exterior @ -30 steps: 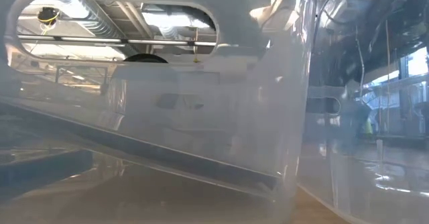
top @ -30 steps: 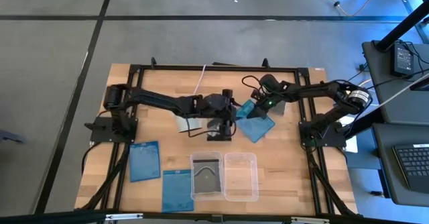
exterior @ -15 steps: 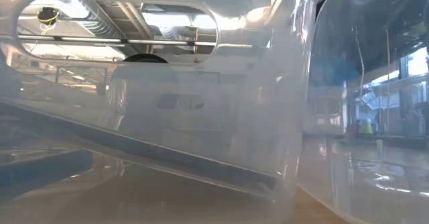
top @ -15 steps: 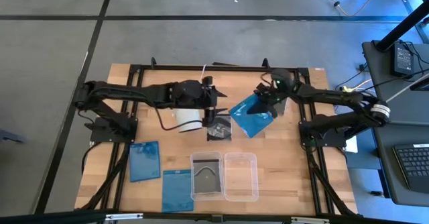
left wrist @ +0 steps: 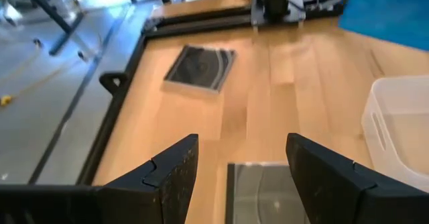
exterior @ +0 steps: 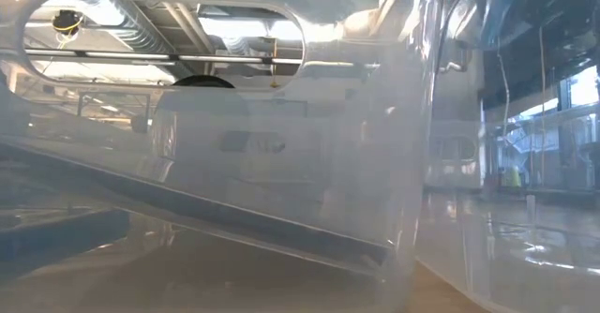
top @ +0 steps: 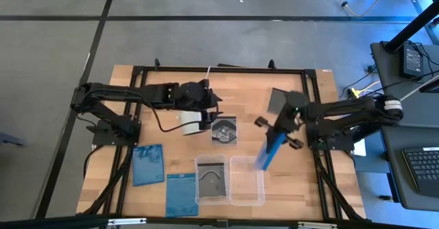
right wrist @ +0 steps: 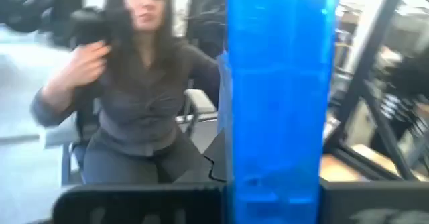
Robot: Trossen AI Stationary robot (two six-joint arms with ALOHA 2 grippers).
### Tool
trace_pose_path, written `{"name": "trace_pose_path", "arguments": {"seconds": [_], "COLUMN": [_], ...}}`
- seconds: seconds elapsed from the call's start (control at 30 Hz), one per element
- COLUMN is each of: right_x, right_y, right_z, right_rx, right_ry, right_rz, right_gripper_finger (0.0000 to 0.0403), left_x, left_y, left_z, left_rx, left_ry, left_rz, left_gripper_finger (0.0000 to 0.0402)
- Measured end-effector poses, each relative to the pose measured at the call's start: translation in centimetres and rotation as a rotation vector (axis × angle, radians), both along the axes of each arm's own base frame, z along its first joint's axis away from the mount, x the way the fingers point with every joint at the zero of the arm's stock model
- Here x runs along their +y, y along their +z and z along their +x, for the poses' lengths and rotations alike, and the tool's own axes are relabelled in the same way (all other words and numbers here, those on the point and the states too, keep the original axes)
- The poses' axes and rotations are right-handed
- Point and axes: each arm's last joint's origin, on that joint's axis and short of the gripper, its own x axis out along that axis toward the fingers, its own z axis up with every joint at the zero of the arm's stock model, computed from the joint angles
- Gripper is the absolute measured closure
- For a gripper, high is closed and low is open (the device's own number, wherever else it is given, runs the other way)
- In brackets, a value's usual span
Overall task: Pick & place jewel cases by type
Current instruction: Put the top right blue cd case into the right transparent bin
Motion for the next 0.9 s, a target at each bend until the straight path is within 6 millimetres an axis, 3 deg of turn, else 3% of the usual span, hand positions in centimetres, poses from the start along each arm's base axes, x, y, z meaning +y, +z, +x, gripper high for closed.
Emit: {"name": "trace_pose_path", "arguments": {"seconds": [0.27, 0.53, 0.7, 0.9], "right_x": [2.8, 4.6, 4.8, 4.9], "right_y": [-1.5, -2.1, -4.7, -7.4], "right_z": [3.0, 9.1, 11.8, 12.6], "right_rx": [-0.055, 0.141, 0.265, 0.373], "right_ry": [0.159, 0.421, 0.428, 0.444], "right_rz": [0.004, 0.033, 0.051, 0.07], "right_gripper_finger": [0.0386, 0.0383, 0.0385, 0.0385], "left_x": [0.0, 0.0, 0.0, -0.1], "left_y": [0.0, 0.0, -0.2, -0.6], "left_z": [0.0, 0.0, -0.1, -0.4], "left_rx": [-0.002, 0.0, 0.018, 0.068], "left_ry": [0.005, 0.004, 0.008, 0.028], "left_rz": [-0.007, -0.007, -0.017, -0.052], "left_gripper_finger": [0.018, 0.018, 0.018, 0.018]}}
